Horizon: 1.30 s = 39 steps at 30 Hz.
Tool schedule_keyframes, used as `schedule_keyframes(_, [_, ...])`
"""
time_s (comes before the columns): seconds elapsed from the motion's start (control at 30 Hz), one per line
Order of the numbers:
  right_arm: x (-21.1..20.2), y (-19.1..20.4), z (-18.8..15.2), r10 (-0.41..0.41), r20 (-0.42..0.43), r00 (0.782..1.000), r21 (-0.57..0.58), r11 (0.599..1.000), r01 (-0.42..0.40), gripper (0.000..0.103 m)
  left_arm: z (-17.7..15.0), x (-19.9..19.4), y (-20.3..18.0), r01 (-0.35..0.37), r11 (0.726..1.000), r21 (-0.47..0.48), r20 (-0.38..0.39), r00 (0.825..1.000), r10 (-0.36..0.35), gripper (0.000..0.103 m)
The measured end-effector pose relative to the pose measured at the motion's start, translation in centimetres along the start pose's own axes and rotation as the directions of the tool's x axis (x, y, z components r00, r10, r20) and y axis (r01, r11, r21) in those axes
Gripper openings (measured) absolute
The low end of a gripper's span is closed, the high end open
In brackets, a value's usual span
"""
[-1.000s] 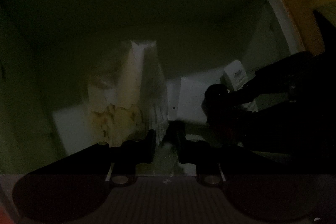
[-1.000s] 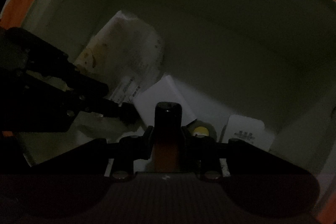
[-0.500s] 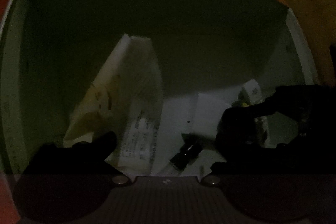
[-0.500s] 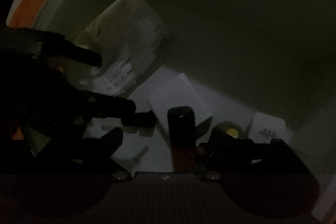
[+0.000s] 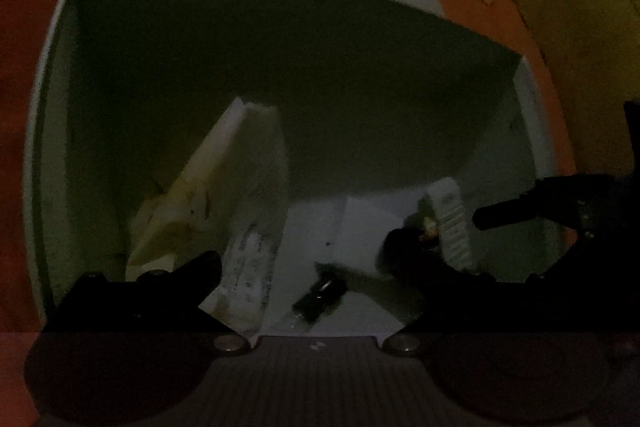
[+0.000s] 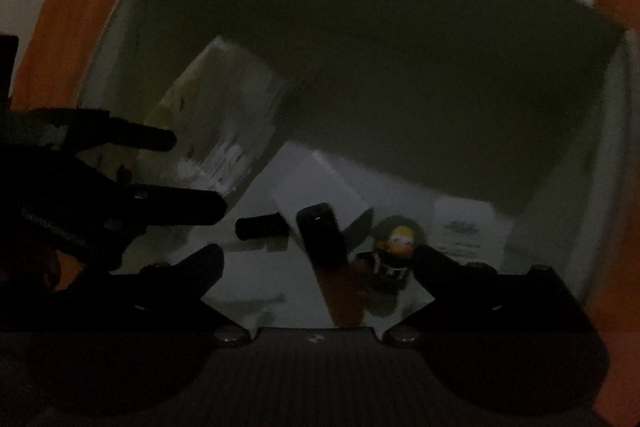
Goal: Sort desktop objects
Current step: 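Lift both open tools out of the box back over the white sheet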
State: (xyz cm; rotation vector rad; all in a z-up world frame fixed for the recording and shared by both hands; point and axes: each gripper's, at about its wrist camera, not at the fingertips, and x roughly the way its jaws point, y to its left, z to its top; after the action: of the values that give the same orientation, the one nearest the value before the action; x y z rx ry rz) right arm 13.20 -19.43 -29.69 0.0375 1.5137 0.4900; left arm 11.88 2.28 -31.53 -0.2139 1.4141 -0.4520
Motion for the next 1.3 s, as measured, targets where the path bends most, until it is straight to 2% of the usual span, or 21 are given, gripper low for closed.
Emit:
schedule_keyframes(0.1, [-1.8, -0.3, 0.6, 0.012, -0.007, 1.000, 0.023, 1.000, -0.012, 0.103, 0.5, -1.2, -0.3, -0.007, 0.999, -0.037, -0.009, 1.000, 0.007, 0.103])
schedule_keyframes(0.23, [-4.1, -0.4, 1.6, -0.003, 0.038, 0.999, 0.064, 0.998, 0.000, 0.103, 1.1, -3.6, -0.9, 0.000, 0.999, -0.039, 0.078, 0.997, 0.003, 0.103])
schedule_keyframes(0.27, [-4.7, -0.4, 1.9, -0.005, 0.060, 0.998, 0.066, 0.998, 0.001, 0.103, 1.4, -4.1, -1.1, -0.018, 0.999, -0.038, 0.106, 0.994, 0.022, 0.103])
schedule_keyframes(0.33, [-6.1, -0.4, 2.5, -0.007, 0.102, 0.995, 0.058, 0.998, 0.001, 0.103, 1.9, -4.8, -1.6, -0.059, 0.998, -0.038, 0.164, 0.984, 0.064, 0.103])
schedule_keyframes(0.4, [-7.3, -0.5, 3.3, -0.008, 0.139, 0.990, 0.058, 0.998, 0.000, 0.103, 2.6, -5.6, -1.8, -0.101, 0.994, -0.041, 0.235, 0.966, 0.108, 0.103])
schedule_keyframes(0.47, [-8.7, -1.0, 4.1, -0.006, 0.174, 0.985, 0.079, 0.997, -0.008, 0.103, 3.5, -6.0, -1.8, -0.127, 0.991, -0.040, 0.260, 0.956, 0.134, 0.103])
schedule_keyframes(0.57, [-10.6, -1.6, 5.3, 0.001, 0.212, 0.977, 0.117, 0.993, -0.026, 0.103, 5.0, -6.2, -1.7, -0.084, 0.996, -0.024, 0.259, 0.962, 0.088, 0.103])
schedule_keyframes(0.77, [-13.9, -2.9, 7.6, -0.027, 0.312, 0.950, 0.158, 0.987, -0.024, 0.103, 6.8, -7.5, -2.6, -0.058, 0.997, -0.045, 0.314, 0.947, 0.070, 0.103])
schedule_keyframes(0.83, [-14.7, -3.2, 8.1, -0.070, 0.362, 0.929, 0.166, 0.986, 0.009, 0.103, 7.3, -7.7, -3.3, -0.088, 0.996, -0.007, 0.338, 0.937, 0.085, 0.103])
schedule_keyframes(0.87, [-15.0, -3.3, 8.1, -0.105, 0.407, 0.908, 0.169, 0.985, 0.038, 0.103, 7.6, -7.7, -3.6, -0.094, 0.995, 0.010, 0.354, 0.931, 0.085, 0.103])
schedule_keyframes(0.93, [-15.7, -3.4, 8.2, -0.186, 0.506, 0.842, 0.171, 0.979, 0.113, 0.103, 8.0, -7.9, -3.8, -0.085, 0.996, 0.030, 0.385, 0.921, 0.067, 0.103])
schedule_keyframes(1.0, [-15.8, -3.5, 8.7, -0.254, 0.546, 0.799, 0.148, 0.967, 0.207, 0.103, 8.7, -7.8, -3.6, -0.061, 0.998, 0.003, 0.391, 0.919, 0.055, 0.103])
schedule_keyframes(1.03, [-15.7, -3.6, 9.1, -0.274, 0.553, 0.787, 0.131, 0.961, 0.242, 0.103, 9.1, -7.7, -3.4, -0.056, 0.998, -0.022, 0.388, 0.920, 0.060, 0.103])
schedule_keyframes(1.1, [-15.7, -4.3, 10.0, -0.268, 0.550, 0.791, 0.107, 0.962, 0.252, 0.103, 10.1, -7.7, -3.2, -0.057, 0.997, -0.048, 0.359, 0.931, 0.070, 0.103])
schedule_keyframes(1.2, [-15.9, -5.8, 11.1, -0.238, 0.569, 0.787, 0.135, 0.971, 0.196, 0.103, 11.1, -8.2, -3.5, -0.077, 0.997, -0.015, 0.397, 0.915, 0.077, 0.103])
schedule_keyframes(1.3, [-16.1, -6.9, 11.3, -0.252, 0.625, 0.739, 0.170, 0.968, 0.186, 0.103, 11.7, -8.3, -4.0, -0.113, 0.993, 0.035, 0.421, 0.903, 0.088, 0.103])
